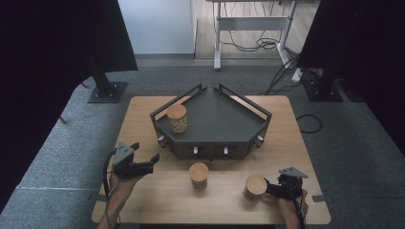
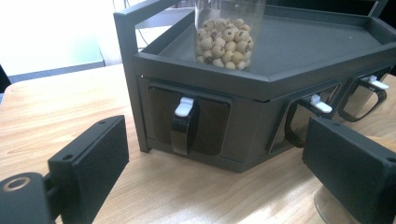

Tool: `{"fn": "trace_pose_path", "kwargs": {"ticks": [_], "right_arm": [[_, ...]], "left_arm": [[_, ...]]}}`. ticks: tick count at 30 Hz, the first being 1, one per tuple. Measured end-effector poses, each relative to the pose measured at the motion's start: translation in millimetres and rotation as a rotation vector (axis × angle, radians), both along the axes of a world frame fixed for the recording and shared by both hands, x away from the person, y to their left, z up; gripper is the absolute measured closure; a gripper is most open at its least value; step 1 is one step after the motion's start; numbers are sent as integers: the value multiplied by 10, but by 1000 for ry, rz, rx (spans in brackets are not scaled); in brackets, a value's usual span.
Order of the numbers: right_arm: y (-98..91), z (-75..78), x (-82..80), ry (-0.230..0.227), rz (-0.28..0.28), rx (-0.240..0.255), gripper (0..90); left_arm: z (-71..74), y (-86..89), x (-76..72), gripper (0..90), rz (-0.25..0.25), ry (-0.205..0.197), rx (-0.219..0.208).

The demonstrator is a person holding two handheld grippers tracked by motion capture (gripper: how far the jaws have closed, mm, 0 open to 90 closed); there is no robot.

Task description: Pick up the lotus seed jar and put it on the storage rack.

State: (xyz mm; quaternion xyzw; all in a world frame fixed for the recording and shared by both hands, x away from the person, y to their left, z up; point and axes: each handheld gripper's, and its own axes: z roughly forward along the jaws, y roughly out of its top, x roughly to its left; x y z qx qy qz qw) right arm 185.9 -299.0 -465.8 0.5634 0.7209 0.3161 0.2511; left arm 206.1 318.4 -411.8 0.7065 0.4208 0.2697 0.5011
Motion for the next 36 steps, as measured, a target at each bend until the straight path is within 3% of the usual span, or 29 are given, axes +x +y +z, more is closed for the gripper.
{"fn": "trace_pose_path", "kwargs": {"ticks": [12, 36], "right_arm": [[0, 0, 0, 0, 0, 0, 117], [1, 0, -1, 0, 0, 0, 117]], "left_arm": [[-86, -22, -56, 69, -2, 13, 16], [-399, -5, -120, 65, 35, 70, 44]]}}
